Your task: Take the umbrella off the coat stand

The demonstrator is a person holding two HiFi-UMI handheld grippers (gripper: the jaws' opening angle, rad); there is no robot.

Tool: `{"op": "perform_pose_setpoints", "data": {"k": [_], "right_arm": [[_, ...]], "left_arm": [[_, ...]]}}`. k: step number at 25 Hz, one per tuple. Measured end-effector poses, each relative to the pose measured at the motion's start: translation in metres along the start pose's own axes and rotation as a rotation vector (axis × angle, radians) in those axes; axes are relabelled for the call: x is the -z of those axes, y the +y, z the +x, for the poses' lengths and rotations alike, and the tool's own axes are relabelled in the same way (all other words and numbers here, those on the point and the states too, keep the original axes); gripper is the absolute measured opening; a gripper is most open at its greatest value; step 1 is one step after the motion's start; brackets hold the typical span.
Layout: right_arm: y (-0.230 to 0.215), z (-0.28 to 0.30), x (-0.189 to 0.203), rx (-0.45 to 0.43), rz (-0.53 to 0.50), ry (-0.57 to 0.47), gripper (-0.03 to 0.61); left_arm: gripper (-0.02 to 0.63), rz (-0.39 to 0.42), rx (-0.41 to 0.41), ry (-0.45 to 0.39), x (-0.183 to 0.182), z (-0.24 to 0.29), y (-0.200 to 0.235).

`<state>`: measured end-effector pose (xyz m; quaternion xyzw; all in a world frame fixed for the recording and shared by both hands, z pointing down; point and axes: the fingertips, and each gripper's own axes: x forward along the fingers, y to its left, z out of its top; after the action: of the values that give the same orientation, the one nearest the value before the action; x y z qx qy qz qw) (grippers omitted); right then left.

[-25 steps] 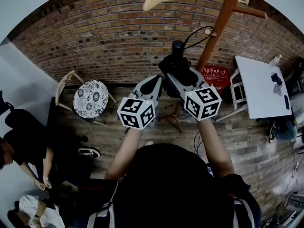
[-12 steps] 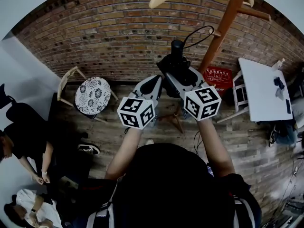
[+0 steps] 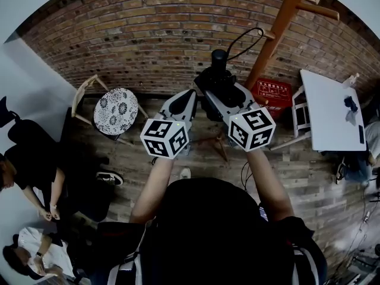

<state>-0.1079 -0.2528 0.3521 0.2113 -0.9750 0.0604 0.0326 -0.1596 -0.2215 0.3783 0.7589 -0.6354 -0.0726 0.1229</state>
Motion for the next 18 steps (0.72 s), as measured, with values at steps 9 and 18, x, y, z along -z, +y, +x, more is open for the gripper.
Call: {"op": "perform_pose_setpoints", "data": {"k": [9,18], "right_arm": [[-0.007,-0.032,0.017,-0.037,0.009,0.018,0.247],[-0.009,-0.057,0.031,-0.083,0.028,0.026,0.249]], "left_arm": [[0.017,-0.014,-0.033,-0.004,0.021,0.000,-0.031],[0.017,-0.022,-0.086,0.002,0.041,-0.008,-0.052]]}}
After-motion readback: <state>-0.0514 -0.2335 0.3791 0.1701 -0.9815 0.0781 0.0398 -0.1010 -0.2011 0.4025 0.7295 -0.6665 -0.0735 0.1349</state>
